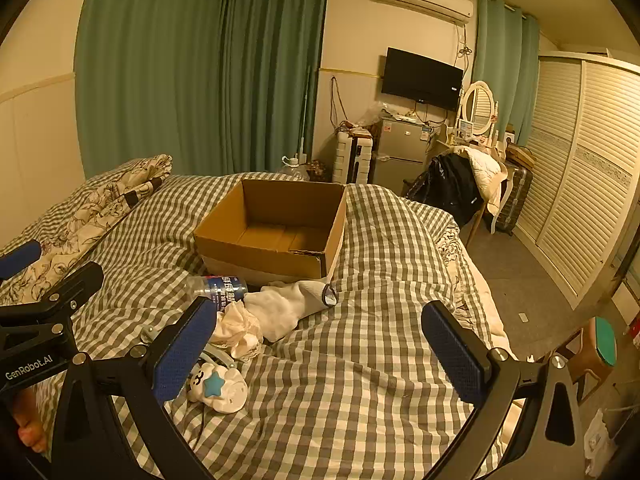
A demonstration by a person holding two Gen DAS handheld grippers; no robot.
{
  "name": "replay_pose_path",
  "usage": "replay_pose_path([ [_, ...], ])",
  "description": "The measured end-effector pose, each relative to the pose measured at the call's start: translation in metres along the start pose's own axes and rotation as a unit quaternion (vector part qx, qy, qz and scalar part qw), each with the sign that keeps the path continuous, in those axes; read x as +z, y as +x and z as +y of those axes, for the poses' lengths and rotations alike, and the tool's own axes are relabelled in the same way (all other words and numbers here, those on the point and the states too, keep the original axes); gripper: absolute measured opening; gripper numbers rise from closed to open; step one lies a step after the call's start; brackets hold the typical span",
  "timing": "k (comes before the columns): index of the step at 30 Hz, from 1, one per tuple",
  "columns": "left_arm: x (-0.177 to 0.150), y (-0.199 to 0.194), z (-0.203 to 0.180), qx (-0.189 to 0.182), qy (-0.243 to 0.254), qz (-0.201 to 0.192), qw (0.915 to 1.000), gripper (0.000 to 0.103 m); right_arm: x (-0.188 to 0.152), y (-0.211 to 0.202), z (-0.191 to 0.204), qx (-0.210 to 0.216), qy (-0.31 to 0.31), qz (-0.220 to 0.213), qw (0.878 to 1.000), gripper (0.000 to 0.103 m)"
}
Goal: Organize objects
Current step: 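Reach both tools toward the items scattered in front of the box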
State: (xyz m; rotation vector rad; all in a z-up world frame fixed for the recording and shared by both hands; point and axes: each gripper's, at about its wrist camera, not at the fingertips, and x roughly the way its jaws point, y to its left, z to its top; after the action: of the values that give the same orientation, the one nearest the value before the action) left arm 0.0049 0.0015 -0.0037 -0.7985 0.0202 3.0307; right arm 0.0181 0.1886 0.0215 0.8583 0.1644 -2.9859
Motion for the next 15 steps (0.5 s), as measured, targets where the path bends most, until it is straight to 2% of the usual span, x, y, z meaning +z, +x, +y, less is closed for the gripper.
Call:
replay_pose_path([
  [15, 0.0021, -0.0043, 0.0079, 0.01, -0.008, -0.004, 0.9999, 0.103, 0.0018, -0.0042, 0.0059, 0.004, -0.008, 0.0, 1.0, 0.103],
])
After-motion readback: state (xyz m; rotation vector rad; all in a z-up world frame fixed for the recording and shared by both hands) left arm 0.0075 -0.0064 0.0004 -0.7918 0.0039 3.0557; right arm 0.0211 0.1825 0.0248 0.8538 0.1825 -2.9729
